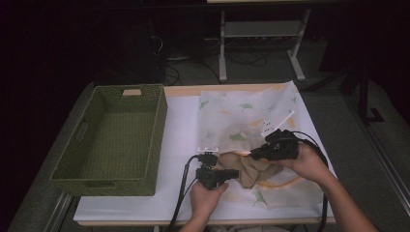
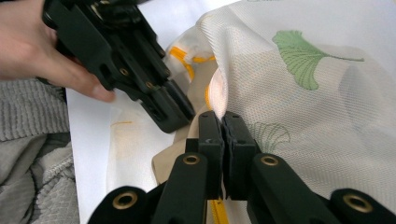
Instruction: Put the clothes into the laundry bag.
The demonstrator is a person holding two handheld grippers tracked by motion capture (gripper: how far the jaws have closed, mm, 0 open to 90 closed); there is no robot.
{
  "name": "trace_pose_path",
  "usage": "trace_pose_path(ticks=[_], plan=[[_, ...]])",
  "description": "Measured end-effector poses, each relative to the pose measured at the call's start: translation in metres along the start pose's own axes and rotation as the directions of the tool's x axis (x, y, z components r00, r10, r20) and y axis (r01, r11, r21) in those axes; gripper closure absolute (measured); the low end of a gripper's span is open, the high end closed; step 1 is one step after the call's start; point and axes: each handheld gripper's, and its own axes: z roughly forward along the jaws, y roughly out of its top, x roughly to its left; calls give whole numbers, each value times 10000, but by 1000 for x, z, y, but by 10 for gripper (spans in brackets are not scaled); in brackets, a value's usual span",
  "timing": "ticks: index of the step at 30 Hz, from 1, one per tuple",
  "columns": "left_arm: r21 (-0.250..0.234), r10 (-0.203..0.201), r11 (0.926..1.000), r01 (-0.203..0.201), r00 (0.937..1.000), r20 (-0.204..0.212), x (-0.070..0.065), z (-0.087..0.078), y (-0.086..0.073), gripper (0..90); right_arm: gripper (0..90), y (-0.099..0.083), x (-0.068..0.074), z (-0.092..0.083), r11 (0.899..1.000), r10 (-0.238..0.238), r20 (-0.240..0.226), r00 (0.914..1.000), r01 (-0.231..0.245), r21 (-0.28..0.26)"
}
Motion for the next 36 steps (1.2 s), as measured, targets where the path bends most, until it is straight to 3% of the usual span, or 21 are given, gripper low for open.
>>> trace_pose_path(ticks=[2,5,8,9,11,12,14,15,18,21,23,28,34,36], plan=[[355,17,9994,-3,9992,-395,2,-5,-7,747,867,1,1,1,10000,-8,35,10000,8,35],[676,-121,9976,162,9981,-609,7,-10,-16,717,867,1,1,1,10000,-1,46,10000,1,29],[655,-223,9975,261,9980,-584,9,-16,-21,717,867,0,0,1,10000,10,47,10000,-10,23],[332,-335,9989,334,9994,15,8,-23,-21,688,867,1,0,3,10000,-63,46,10000,63,24],[238,-306,9993,305,9995,66,6,-22,-19,662,866,1,1,4,10000,-50,22,10000,50,46],[269,-301,9992,292,9990,327,3,-15,-14,643,866,2,1,5,10000,-33,-1,10000,33,45],[265,-297,9992,286,9987,423,2,-12,-12,626,866,3,1,5,9999,-103,4,9999,103,45],[298,-275,9992,266,9992,305,0,-1,-8,601,866,3,2,5,10000,-63,-11,10000,63,38],[317,-358,9989,353,9992,169,0,7,-5,582,866,2,2,4,9999,-128,-30,9999,128,60],[0,-561,9984,561,9983,-184,3,13,-2,661,867,1,2,3,9999,-140,-48,9999,140,24],[-242,-618,9978,613,9978,-221,7,15,0,834,867,0,3,2,9999,-122,-59,9999,122,37],[-783,-520,9957,498,9983,-275,6,21,5,858,867,-2,3,4,9999,-137,-91,9999,137,52],[-1911,-1003,9767,980,9950,-22,6,23,19,860,866,-2,3,1,10000,-70,-73,9999,70,-30],[-1829,-923,9791,893,9957,-83,5,24,20,857,866,-2,3,0,9999,-119,-51,9999,119,-38]])
